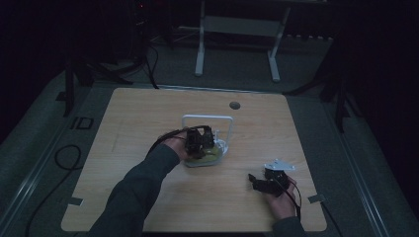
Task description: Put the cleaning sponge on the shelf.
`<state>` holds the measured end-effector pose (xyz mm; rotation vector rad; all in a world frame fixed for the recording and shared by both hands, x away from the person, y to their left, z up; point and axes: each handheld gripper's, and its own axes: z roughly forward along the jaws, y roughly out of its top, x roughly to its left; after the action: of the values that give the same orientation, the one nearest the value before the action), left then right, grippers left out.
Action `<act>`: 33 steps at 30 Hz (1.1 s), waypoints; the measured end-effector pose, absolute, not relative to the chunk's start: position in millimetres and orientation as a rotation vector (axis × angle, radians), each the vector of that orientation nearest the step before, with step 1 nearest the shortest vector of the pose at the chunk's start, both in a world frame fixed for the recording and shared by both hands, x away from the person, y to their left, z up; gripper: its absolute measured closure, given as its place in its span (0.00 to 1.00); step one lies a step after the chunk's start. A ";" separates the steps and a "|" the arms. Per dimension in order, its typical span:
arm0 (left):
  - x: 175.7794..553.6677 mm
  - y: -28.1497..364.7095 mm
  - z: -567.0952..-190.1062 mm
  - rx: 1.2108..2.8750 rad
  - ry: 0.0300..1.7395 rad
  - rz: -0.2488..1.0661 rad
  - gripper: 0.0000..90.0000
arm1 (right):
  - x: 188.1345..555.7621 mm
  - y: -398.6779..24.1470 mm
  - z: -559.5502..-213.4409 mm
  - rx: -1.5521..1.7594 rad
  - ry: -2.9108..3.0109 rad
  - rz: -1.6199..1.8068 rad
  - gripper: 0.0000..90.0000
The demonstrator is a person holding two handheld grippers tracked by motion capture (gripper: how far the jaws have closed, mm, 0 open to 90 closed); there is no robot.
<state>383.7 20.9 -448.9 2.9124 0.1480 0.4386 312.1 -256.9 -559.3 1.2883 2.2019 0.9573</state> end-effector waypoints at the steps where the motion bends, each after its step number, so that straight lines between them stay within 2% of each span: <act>1: 383.9 20.5 -449.4 2.911 0.152 0.440 0.79 | 312.1 -256.9 -559.3 1.288 2.202 0.957 0.27; 21: 392.8 9.4 -450.8 2.933 0.068 0.568 0.79 | 312.1 -256.9 -559.3 1.289 2.202 0.957 0.27; 33: 396.8 10.1 -454.8 2.943 0.035 0.586 0.79 | 312.1 -256.9 -559.3 1.289 2.202 0.958 0.27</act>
<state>396.8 10.1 -454.8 2.9428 0.0355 0.5864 312.1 -256.9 -559.3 1.2888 2.2017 0.9576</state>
